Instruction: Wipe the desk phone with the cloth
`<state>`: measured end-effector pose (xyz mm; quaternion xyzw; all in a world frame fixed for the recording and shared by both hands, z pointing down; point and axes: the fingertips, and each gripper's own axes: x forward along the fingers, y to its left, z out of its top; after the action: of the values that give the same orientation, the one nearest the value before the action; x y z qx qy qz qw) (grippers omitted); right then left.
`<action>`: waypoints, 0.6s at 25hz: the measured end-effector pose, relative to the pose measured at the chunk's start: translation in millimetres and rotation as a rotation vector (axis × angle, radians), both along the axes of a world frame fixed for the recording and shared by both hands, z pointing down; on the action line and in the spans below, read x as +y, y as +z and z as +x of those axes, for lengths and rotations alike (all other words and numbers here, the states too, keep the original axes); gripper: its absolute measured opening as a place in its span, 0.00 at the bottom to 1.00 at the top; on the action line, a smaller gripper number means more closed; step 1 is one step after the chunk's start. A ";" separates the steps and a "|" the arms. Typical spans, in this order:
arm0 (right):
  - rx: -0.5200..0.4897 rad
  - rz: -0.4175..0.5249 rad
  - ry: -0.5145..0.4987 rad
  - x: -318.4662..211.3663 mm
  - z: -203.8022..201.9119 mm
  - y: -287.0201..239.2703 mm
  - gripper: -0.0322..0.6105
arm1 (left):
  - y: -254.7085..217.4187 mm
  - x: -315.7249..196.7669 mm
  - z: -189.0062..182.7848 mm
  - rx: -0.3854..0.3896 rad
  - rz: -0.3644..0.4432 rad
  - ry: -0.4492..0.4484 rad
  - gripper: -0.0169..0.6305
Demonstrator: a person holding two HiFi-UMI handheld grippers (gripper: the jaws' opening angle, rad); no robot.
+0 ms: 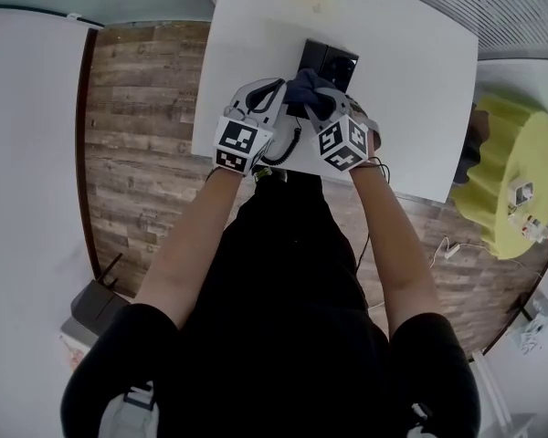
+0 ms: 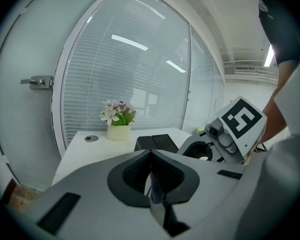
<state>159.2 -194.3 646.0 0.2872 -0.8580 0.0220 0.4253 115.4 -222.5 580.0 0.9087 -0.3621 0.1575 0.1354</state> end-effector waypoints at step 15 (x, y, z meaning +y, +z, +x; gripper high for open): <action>0.007 -0.107 -0.016 55.5 -14.7 26.5 0.20 | -3.6 40.8 -17.8 -0.015 0.005 0.015 0.04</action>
<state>144.5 -138.8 672.4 0.2571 -0.8564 0.0636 0.4432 97.6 -181.7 576.4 0.9105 -0.3567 0.1643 0.1293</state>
